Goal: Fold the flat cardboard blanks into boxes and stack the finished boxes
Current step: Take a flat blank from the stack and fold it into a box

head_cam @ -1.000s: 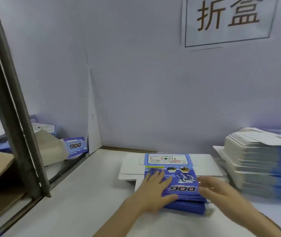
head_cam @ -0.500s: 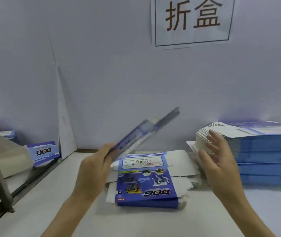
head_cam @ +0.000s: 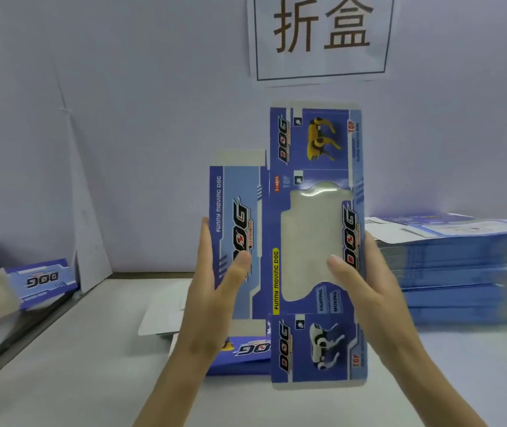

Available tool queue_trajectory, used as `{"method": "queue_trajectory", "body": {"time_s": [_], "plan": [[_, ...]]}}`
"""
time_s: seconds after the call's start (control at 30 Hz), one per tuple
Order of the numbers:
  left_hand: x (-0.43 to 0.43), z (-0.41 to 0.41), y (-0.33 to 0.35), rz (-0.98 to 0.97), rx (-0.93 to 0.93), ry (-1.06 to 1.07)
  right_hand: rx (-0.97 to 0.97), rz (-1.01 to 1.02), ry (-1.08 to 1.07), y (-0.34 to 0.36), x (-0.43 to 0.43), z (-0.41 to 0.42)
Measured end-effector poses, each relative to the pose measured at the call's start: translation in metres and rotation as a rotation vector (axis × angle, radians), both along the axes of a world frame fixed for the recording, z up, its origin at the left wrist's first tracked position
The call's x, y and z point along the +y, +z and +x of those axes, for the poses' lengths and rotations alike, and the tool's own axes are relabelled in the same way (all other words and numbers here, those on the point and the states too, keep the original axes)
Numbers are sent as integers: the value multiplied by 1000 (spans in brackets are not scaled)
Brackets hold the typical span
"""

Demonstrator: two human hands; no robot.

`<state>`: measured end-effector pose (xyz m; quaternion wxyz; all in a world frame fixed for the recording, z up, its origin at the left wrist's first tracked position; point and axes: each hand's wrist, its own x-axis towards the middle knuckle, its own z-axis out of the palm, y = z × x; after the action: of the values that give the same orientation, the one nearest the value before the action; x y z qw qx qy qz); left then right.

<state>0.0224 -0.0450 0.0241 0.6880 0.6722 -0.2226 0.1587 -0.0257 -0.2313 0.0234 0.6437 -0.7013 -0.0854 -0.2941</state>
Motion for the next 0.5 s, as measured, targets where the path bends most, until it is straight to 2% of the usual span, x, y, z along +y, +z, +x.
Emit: {"method": "queue_trajectory", "body": {"time_s": [0.2,0.4,0.5], "plan": [[7,1,-4,49,86,-48,43,-40,18,-10,10,5],[-7,-11,-15,-1,328,-459,94,-67,207,-29,30,12],[9,-6,-13,-172,370,-501,110,-54,179,-24,20,12]]}}
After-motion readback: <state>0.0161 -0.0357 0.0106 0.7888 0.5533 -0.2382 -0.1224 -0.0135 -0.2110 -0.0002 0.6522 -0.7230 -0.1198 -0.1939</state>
